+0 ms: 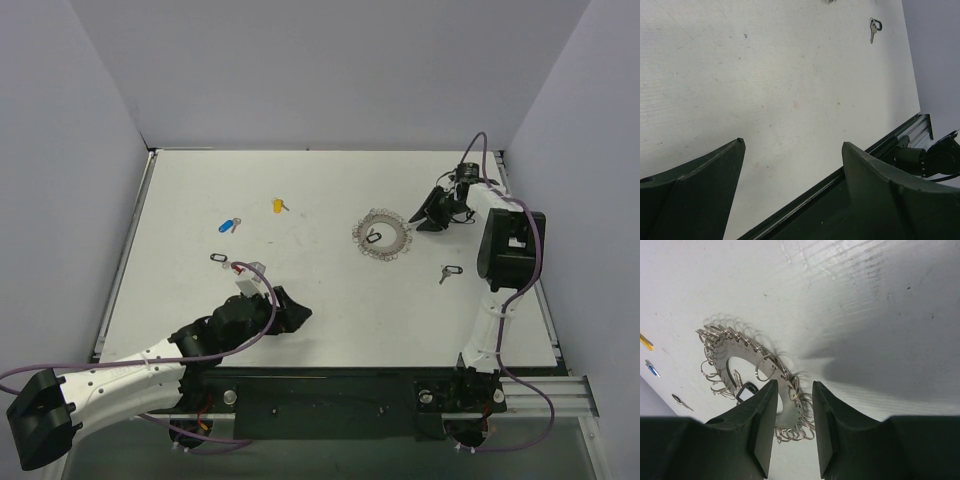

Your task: Put the keys on the keyring

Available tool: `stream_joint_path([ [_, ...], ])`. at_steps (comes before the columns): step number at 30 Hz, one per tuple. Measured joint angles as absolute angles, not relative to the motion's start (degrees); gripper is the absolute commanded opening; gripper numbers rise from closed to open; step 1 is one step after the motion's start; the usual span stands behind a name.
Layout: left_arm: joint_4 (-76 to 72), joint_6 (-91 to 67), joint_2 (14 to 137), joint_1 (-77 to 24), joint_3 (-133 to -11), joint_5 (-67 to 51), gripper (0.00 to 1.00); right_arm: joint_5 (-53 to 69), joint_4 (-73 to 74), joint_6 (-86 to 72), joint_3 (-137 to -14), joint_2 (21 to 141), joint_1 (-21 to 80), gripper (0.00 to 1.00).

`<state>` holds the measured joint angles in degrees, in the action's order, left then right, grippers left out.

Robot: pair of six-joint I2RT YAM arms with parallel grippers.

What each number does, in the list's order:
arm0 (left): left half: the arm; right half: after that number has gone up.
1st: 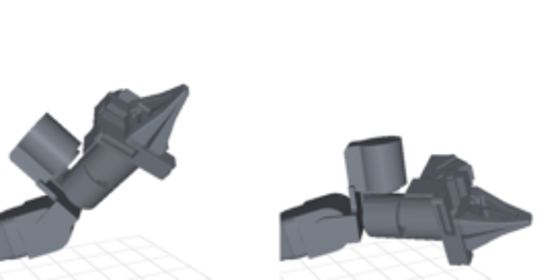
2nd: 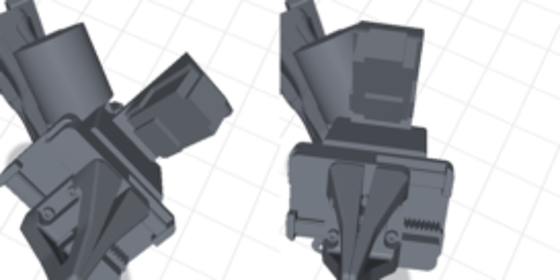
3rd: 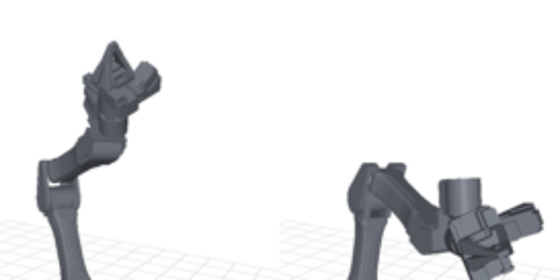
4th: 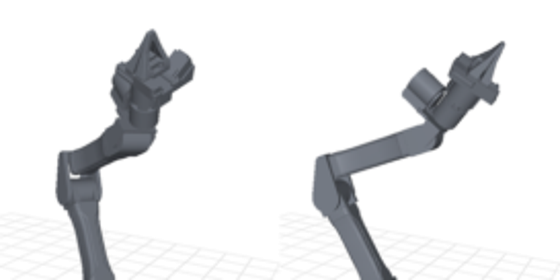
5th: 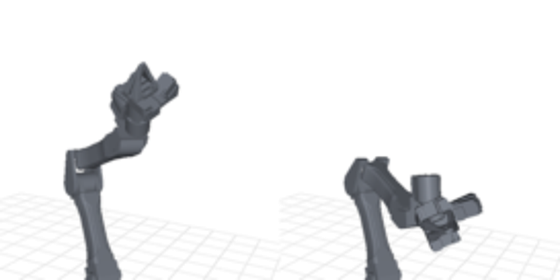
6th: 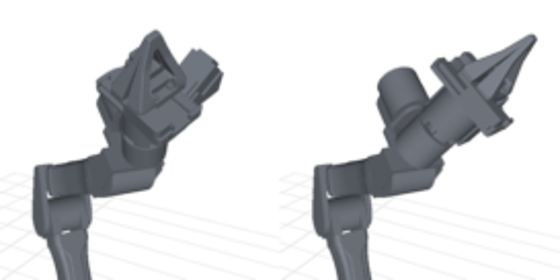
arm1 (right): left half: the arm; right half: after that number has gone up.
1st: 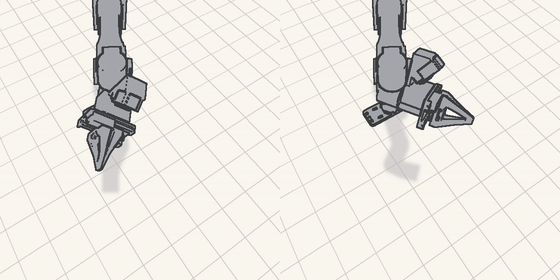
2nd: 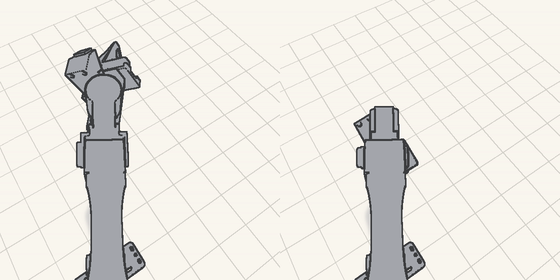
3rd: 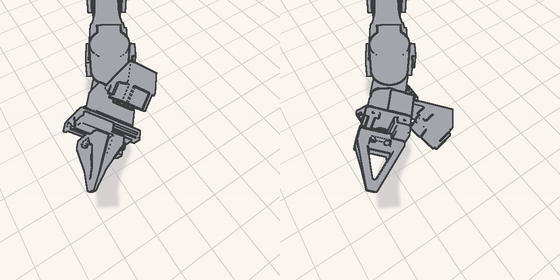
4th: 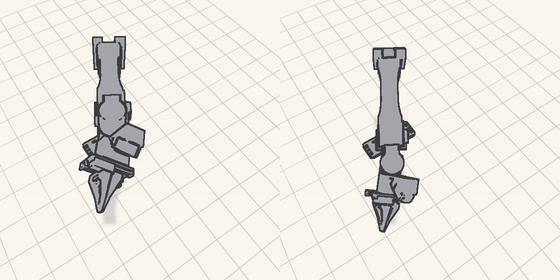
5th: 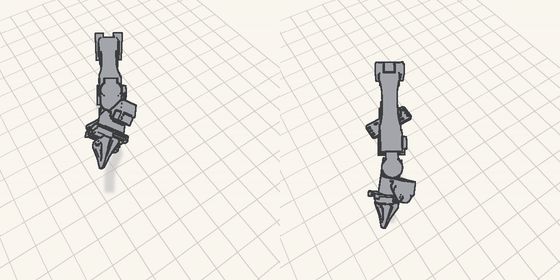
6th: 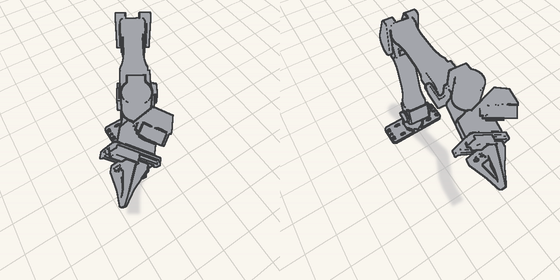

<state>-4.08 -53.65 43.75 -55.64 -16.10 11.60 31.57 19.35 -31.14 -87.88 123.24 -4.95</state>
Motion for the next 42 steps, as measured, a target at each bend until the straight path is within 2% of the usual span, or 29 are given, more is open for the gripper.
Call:
stream_joint_path([
  [4,-4.08,-53.67,43.72,-55.59,-16.1,11.49,0.89,31.22,20.56,-27.66,-88.92,122.23,-4.82,0.36],
  [13,-4.54,-53.71,45.17,-55.37,-16.1,11.27,0.89,27.03,26.09,-18.98,-97.69,122.37,-1.23,0.36],
  [20,-4.67,-53.71,45.71,-55.33,-16.1,10.98,0.89,22.13,30.46,-14.13,-103.59,124.36,1.91,0.33],
  [42,-4.95,-53.71,45.95,-54.96,-16.1,9.96,0.88,15.57,35.09,-10.37,-105.49,128.68,4.38,0.21],
])
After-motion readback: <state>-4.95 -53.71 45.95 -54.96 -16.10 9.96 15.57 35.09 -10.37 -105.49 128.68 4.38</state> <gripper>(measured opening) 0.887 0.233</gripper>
